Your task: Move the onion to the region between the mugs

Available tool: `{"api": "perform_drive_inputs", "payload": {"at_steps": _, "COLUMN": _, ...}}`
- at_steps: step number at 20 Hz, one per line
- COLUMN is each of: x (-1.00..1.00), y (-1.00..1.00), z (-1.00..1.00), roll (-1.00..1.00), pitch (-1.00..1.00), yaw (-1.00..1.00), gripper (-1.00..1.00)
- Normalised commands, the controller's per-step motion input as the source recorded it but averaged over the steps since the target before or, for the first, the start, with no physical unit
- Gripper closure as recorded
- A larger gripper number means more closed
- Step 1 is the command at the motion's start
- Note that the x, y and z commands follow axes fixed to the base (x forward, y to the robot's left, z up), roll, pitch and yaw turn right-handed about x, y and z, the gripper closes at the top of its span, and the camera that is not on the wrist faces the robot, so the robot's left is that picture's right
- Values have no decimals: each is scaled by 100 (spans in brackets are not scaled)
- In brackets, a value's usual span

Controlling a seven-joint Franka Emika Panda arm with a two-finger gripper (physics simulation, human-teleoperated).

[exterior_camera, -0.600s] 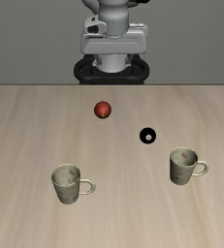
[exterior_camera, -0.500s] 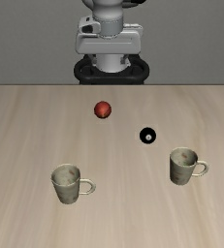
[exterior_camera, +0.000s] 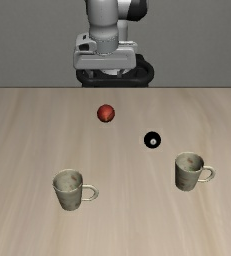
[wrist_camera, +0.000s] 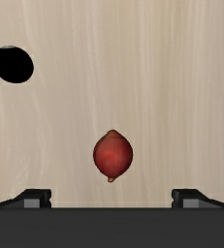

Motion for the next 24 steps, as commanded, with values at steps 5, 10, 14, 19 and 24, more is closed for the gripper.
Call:
{"api": "perform_drive_inputs", "payload": {"at_steps": 5, "x": 0, "y": 0, "z": -100, "roll": 0, "pitch": 0, "yaw": 0, "gripper": -100}}
{"api": "perform_drive_inputs", "payload": {"at_steps": 10, "x": 0, "y": 0, "z": -100, "roll": 0, "pitch": 0, "yaw": 0, "gripper": -100}}
{"api": "perform_drive_inputs", "payload": {"at_steps": 14, "x": 0, "y": 0, "z": -25, "roll": 0, "pitch": 0, "yaw": 0, "gripper": 100}}
{"api": "perform_drive_inputs", "payload": {"at_steps": 19, "x": 40, "y": 0, "z": 20, "roll": 0, "pitch": 0, "yaw": 0, "gripper": 100}}
{"api": "perform_drive_inputs", "payload": {"at_steps": 24, "x": 100, "y": 0, "z": 0, "roll": 0, "pitch": 0, "yaw": 0, "gripper": 100}}
